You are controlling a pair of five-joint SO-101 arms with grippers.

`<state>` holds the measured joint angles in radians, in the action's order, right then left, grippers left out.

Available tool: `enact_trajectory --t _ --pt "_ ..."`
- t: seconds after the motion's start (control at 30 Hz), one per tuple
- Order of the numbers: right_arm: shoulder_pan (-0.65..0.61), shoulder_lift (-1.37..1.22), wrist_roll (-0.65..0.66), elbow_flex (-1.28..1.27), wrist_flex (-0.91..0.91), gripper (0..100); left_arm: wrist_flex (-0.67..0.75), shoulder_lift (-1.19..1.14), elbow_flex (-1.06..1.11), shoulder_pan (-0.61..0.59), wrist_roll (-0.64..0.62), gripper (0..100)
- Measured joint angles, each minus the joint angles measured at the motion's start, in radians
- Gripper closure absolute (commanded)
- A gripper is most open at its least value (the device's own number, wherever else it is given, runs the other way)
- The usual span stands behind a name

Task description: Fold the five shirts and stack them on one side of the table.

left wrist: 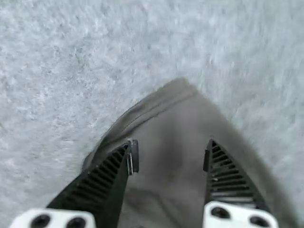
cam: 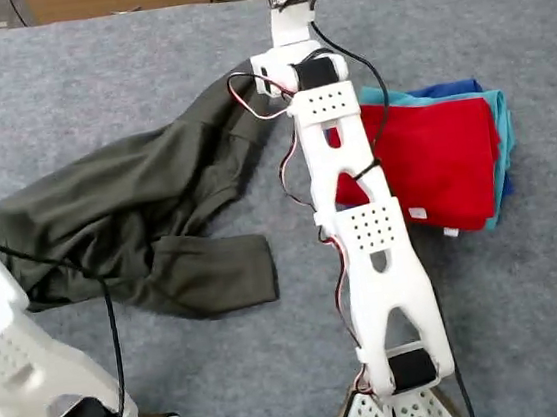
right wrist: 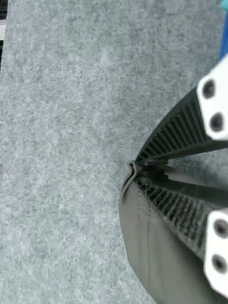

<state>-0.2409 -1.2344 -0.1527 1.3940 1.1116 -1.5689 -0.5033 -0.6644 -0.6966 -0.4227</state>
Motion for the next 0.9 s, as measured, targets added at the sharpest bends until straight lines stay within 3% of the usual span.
enact_trajectory --t 0.2,0.43,0.53,0.67,0.9 --pt "0.0 0.0 0.002 0.0 0.0 99.7 -0.023 -0.288 -0.282 0.118 -0.051 98" --pt "-0.003 0.0 0.0 0.0 0.0 99.7 -0.028 -0.485 -0.473 0.163 -0.061 92" --pt "-0.012 -0.021 0.0 0.009 0.0 99.7 -0.028 -0.552 -0.534 0.138 -0.129 87" --pt "-0.009 -0.028 0.005 0.009 0.0 99.7 -0.061 -0.624 -0.562 0.112 -0.203 88" --pt "-0.012 -0.028 0.026 0.009 0.0 99.7 -0.17 -0.595 -0.491 0.106 -0.127 89"
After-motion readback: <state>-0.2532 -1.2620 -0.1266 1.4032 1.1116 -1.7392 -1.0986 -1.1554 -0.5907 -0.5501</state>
